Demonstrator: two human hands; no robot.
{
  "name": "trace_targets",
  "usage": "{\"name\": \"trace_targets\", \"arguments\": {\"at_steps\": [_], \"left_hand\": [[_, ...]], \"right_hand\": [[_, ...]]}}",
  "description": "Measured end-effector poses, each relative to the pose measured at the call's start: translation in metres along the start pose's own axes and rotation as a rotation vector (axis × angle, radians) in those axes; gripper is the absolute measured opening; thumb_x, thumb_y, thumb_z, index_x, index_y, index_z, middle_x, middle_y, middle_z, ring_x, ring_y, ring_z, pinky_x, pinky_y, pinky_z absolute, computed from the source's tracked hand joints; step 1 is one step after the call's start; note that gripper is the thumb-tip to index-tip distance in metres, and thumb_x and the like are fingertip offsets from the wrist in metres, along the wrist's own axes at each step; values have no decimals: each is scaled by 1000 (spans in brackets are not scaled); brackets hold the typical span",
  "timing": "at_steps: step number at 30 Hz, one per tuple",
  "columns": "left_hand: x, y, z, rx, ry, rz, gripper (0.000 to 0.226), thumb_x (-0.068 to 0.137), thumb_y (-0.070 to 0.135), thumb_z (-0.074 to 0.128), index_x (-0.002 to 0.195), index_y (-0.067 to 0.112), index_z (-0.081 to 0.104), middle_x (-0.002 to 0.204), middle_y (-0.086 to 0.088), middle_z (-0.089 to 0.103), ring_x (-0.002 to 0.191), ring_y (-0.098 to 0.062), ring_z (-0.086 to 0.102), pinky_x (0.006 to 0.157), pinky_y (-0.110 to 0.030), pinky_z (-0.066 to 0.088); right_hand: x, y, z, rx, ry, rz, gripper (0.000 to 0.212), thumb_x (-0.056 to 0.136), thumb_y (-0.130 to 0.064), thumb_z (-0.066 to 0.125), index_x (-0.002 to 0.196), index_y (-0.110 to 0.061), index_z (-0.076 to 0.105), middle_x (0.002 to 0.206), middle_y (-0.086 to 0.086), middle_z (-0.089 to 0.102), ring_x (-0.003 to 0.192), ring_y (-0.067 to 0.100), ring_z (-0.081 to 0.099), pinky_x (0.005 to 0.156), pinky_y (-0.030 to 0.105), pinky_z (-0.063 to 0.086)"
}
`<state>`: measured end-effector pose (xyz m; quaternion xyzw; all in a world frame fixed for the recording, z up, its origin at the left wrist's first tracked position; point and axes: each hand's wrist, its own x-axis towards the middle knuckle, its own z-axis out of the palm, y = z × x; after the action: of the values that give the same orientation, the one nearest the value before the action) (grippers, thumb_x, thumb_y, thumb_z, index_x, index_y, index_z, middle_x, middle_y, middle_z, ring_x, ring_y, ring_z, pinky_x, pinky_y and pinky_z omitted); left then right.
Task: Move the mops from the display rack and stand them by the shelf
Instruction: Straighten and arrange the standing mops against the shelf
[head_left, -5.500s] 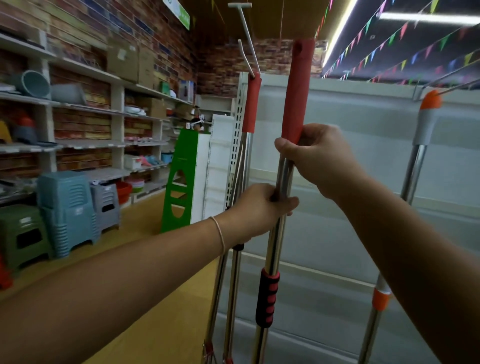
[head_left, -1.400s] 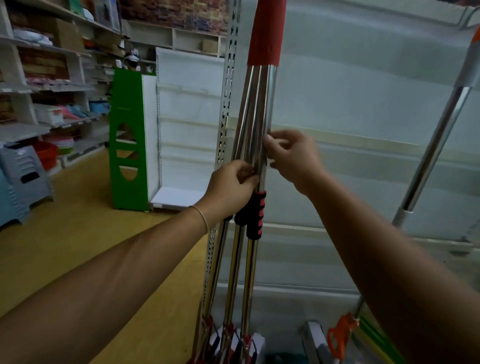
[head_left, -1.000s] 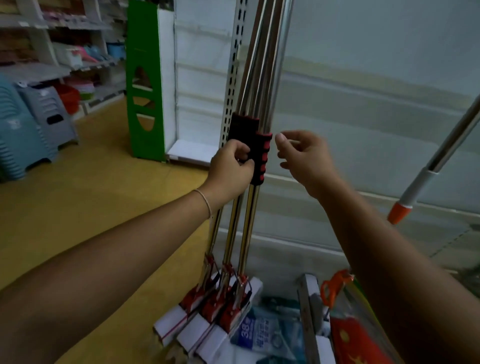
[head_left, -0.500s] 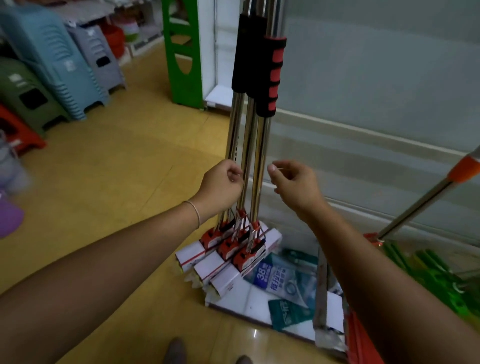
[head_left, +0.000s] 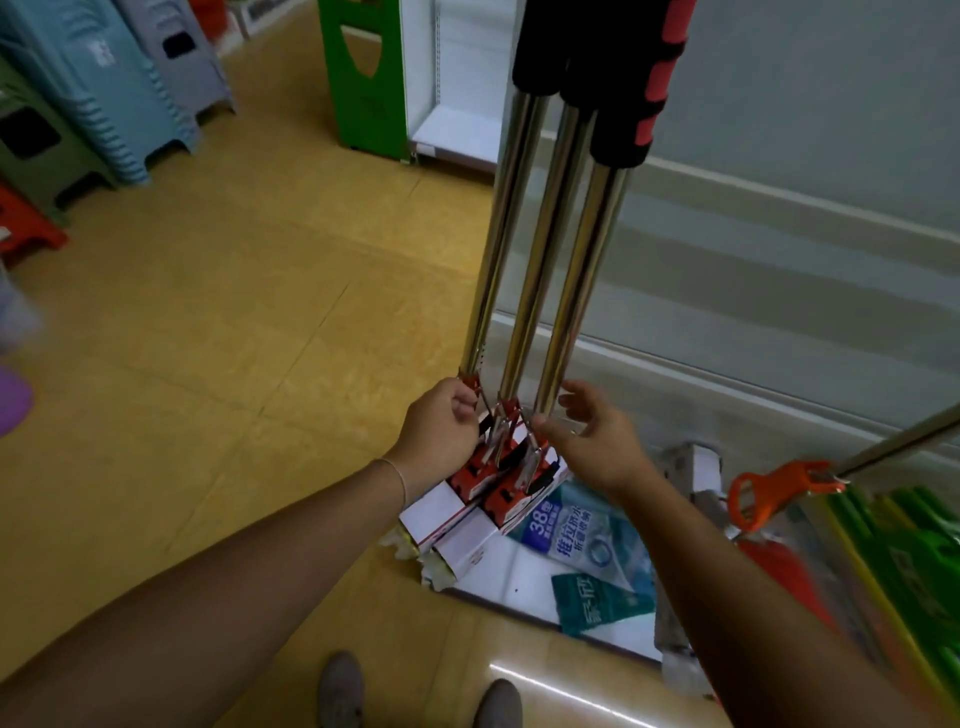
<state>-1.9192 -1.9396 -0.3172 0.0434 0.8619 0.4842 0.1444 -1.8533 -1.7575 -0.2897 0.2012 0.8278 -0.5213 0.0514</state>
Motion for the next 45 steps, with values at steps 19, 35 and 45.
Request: {"name": "trace_targets", "arguments": {"at_steps": [19, 35, 45], "left_hand": [[97, -83, 63, 22, 38, 39, 51, 80, 25, 75, 124, 17, 50, 116, -3, 60, 104, -16, 57, 84, -22, 41], [121, -93, 69, 47, 59, 66, 27, 73, 1, 63, 94, 17, 61, 79, 6, 60, 76, -13, 54, 59, -11, 35], [137, -76, 80, 39, -76, 3, 25, 83, 5, 60, 79, 29, 53, 73, 8, 55, 74, -13, 55, 64, -20, 39]], "right_hand": [[98, 81, 52, -22, -192, -187, 54, 79, -40, 76, 123, -54, 49, 121, -40, 54, 116, -16, 50, 98, 20, 40], [102, 111, 68, -161, -158, -157, 51, 94, -52, 58, 90, -3, 67, 75, 19, 65, 72, 29, 66, 75, 49, 56], [76, 125, 62, -70, 7, -90, 38, 90, -51, 64, 78, -15, 66, 56, 7, 58, 53, 19, 60, 56, 41, 54]]}}
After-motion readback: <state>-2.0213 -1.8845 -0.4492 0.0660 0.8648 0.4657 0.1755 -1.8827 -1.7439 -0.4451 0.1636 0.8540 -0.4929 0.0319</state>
